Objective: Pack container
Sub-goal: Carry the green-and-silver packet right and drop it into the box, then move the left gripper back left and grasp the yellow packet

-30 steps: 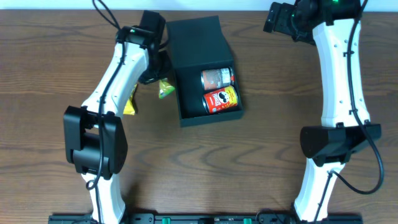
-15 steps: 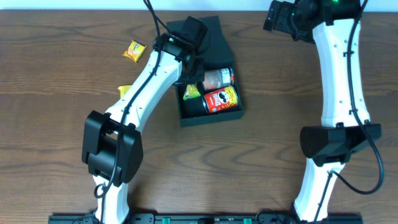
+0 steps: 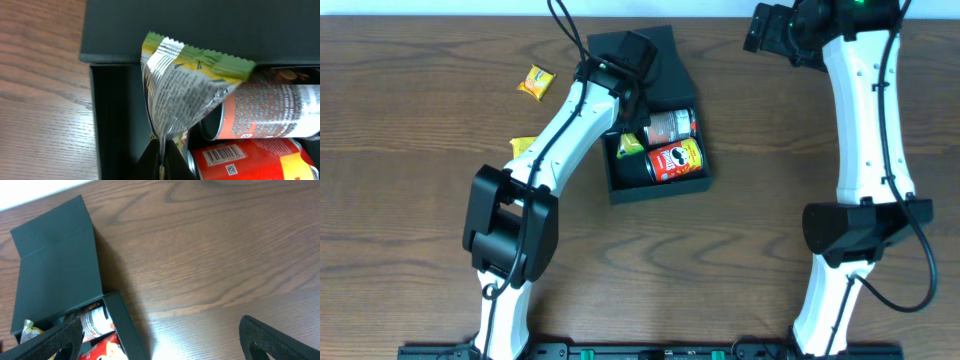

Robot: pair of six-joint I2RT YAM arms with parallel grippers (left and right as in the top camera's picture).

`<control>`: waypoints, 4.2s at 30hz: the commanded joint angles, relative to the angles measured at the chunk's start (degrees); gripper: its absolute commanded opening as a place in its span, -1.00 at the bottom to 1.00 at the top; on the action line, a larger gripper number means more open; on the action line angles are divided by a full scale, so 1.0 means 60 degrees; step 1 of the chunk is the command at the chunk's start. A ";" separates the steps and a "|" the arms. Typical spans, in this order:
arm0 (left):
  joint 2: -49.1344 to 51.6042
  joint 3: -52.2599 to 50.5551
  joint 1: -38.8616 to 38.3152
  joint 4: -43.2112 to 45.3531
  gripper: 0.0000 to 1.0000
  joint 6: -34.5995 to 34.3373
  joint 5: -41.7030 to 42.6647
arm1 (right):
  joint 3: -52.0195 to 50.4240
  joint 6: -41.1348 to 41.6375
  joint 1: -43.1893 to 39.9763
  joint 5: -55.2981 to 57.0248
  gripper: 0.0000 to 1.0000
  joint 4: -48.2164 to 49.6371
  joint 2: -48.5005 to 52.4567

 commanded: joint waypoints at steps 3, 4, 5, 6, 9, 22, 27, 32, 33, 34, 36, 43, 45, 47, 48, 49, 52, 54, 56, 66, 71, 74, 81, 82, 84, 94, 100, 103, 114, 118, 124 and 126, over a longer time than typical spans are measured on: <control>0.0255 -0.0047 -0.0073 -0.0022 -0.89 -0.0426 0.0109 | 0.0164 -0.0215 0.0011 0.0036 0.98 -0.0058 0.0040; 0.0280 -0.0047 -0.0076 -0.0022 -0.89 -0.0495 0.0146 | 0.0164 -0.0262 0.0011 0.0033 0.98 -0.0062 0.0040; 0.0310 -0.0047 -0.0080 -0.0018 -0.89 -0.0528 0.0189 | 0.0164 -0.0284 0.0011 0.0036 0.99 -0.0062 0.0040; 0.0339 -0.0047 -0.0098 -0.0018 -0.89 -0.0579 0.0186 | 0.0164 -0.0288 0.0011 0.0036 0.99 -0.0058 0.0040; 0.0379 -0.0047 -0.0160 -0.0120 -0.89 -0.0652 0.0550 | 0.0164 -0.0313 0.0011 0.0036 0.98 -0.0058 0.0040; 0.0466 -0.0055 -0.0568 -0.0368 -0.89 -0.0951 -0.0379 | 0.0164 -0.0397 0.0011 0.0036 0.99 -0.0058 0.0040; 0.0466 -0.0113 -0.0568 -0.0219 -0.88 -0.0958 -0.0747 | 0.0164 -0.0419 0.0011 0.0036 0.99 -0.0062 0.0040; 0.0466 -0.0193 -0.0572 0.0062 -0.88 -0.0987 -0.0579 | 0.0164 -0.0423 0.0011 0.0033 0.99 -0.0098 0.0040; 0.0466 -0.0193 -0.0572 0.0087 -0.88 -0.0987 -0.0572 | 0.0164 -0.0441 0.0011 0.0033 0.98 -0.0098 0.0040; 0.0466 -0.0197 -0.0579 0.0091 -0.89 -0.0987 -0.0568 | 0.0164 -0.0455 0.0011 0.0033 0.99 -0.0102 0.0040; 0.0466 -0.0197 -0.0601 0.0087 -0.88 -0.0976 -0.0572 | 0.0164 -0.0455 0.0011 0.0033 0.98 -0.0098 0.0040; 0.0466 -0.0197 -0.0707 0.0204 -0.35 -0.0980 -0.0554 | 0.0164 -0.0455 0.0011 0.0033 0.98 -0.0102 0.0040; 0.0466 -0.0197 -0.0710 0.0200 -0.30 -0.0976 -0.0495 | 0.0164 -0.0452 0.0011 0.0033 0.99 -0.0102 0.0040; 0.0466 -0.0197 -0.0710 0.0204 -0.24 -0.0976 -0.0459 | 0.0164 -0.0455 0.0011 0.0033 0.99 -0.0102 0.0040; 0.0466 -0.0197 -0.0710 0.0208 -0.21 -0.0976 -0.0463 | 0.0164 -0.0455 0.0011 0.0033 0.98 -0.0102 0.0040; 0.0466 -0.0197 -0.0710 0.0233 -0.20 -0.0969 -0.0463 | 0.0164 -0.0455 0.0011 0.0033 0.98 -0.0102 0.0040; 0.0455 -0.0186 -0.0699 0.0259 -0.20 -0.0907 -0.0463 | 0.0164 -0.0452 0.0011 0.0033 0.98 -0.0095 0.0040; 0.0390 -0.0149 -0.0659 0.0248 -0.21 -0.0903 -0.0372 | 0.0164 -0.0455 0.0011 0.0033 0.98 -0.0095 0.0040; 0.0237 -0.0058 -0.0616 0.0237 -0.20 -0.0896 -0.0321 | 0.0164 -0.0455 0.0011 0.0033 0.98 -0.0095 0.0040; -0.1840 0.0328 0.0018 -0.2503 0.71 -0.0146 -0.2546 | 0.0164 -0.0455 0.0011 0.0036 0.99 -0.0280 0.0040; -0.2182 0.0324 0.0648 -0.4659 0.95 0.0346 -0.2397 | 0.0160 -0.0452 0.0011 0.0036 0.98 -0.0346 0.0040; -0.2182 0.0186 0.0965 -0.5144 0.95 0.0747 -0.2452 | 0.0142 -0.0452 0.0011 0.0131 0.98 -0.0339 0.0040; -0.2182 -0.0634 0.2073 -0.4703 0.94 0.1501 -0.2280 | -0.0018 -0.0455 0.0007 0.0579 0.98 -0.0532 0.0040; -0.2182 -0.0911 0.2357 -0.4532 0.94 0.1756 -0.2135 | -0.0040 -0.0452 0.0007 0.0576 0.98 -0.0532 0.0040; -0.2182 -0.1647 0.3085 -0.3901 0.94 0.2211 -0.1242 | -0.0044 -0.0452 0.0011 0.0579 0.98 -0.0521 0.0040; -0.2178 -0.3621 0.4076 -0.0911 0.91 0.3453 -0.0004 | -0.0044 -0.0448 0.0011 0.0572 0.99 0.0025 0.0040; -0.2160 -0.4171 0.4076 0.0557 0.91 0.4521 -0.0182 | -0.0044 -0.0448 0.0011 0.0572 0.99 0.0098 0.0040; -0.2160 -0.4375 0.4076 0.0965 0.92 0.4601 -0.0404 | -0.0044 -0.0448 0.0011 0.0572 0.98 0.0091 0.0040; -0.1916 -0.4863 0.4076 0.1843 0.90 0.4484 -0.0878 | -0.0044 -0.0448 0.0011 0.0455 0.99 0.0084 0.0040; -0.1574 -0.4863 0.4076 0.1923 0.74 0.4411 -0.0776 | -0.0044 -0.0448 0.0011 0.0455 0.99 0.0080 0.0040; -0.1137 -0.4863 0.4076 0.1974 0.47 0.4411 -0.0670 | -0.0044 -0.0448 0.0011 0.0459 0.98 0.0007 0.0040; -0.1133 -0.4863 0.4076 0.2182 0.33 0.4408 -0.0645 | -0.0044 -0.0448 0.0011 0.0459 0.99 0.0011 0.0040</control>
